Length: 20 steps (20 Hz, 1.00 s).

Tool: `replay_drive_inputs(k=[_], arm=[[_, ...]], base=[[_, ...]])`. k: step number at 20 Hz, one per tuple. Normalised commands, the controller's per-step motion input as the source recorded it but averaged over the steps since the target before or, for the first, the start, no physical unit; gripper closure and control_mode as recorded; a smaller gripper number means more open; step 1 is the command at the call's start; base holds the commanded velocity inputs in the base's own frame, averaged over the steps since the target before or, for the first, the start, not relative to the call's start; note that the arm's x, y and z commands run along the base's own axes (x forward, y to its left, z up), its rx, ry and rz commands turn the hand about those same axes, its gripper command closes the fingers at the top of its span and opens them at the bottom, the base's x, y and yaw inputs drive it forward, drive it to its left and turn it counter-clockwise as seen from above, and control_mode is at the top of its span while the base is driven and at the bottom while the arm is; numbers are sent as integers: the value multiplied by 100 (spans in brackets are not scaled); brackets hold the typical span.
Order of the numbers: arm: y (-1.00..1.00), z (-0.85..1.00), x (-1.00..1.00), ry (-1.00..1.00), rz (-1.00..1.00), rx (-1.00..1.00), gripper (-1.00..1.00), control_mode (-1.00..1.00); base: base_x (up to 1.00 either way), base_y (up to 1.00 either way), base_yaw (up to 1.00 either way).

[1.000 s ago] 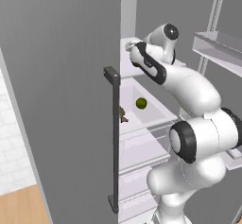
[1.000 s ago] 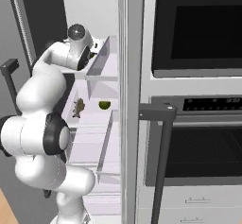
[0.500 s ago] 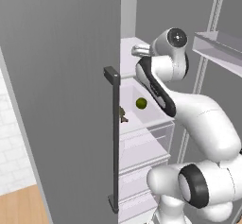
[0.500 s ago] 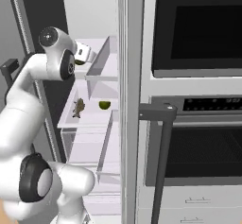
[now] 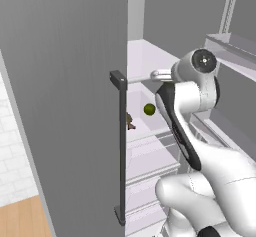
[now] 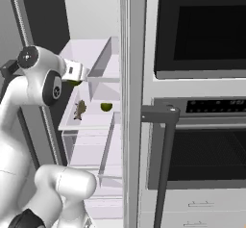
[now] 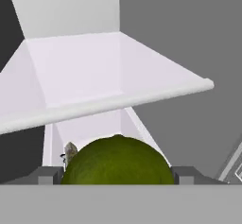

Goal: Place one lime and one fish in each tupperware on the nearby counter, to pack two identical lunches.

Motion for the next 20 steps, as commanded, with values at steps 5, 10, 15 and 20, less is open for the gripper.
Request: replay_drive_inputs(k=[5, 10, 15, 20], arm=[[0, -36, -100, 26, 5, -11, 100, -100], [0, -78, -100, 36, 2, -1, 100, -100], [1, -82, -81, 28, 3, -6, 100, -100], [0, -23, -28, 8, 0, -1, 100, -100]], base=[[0, 0, 0], [0, 0, 0], [0, 0, 0], [0, 0, 0]])
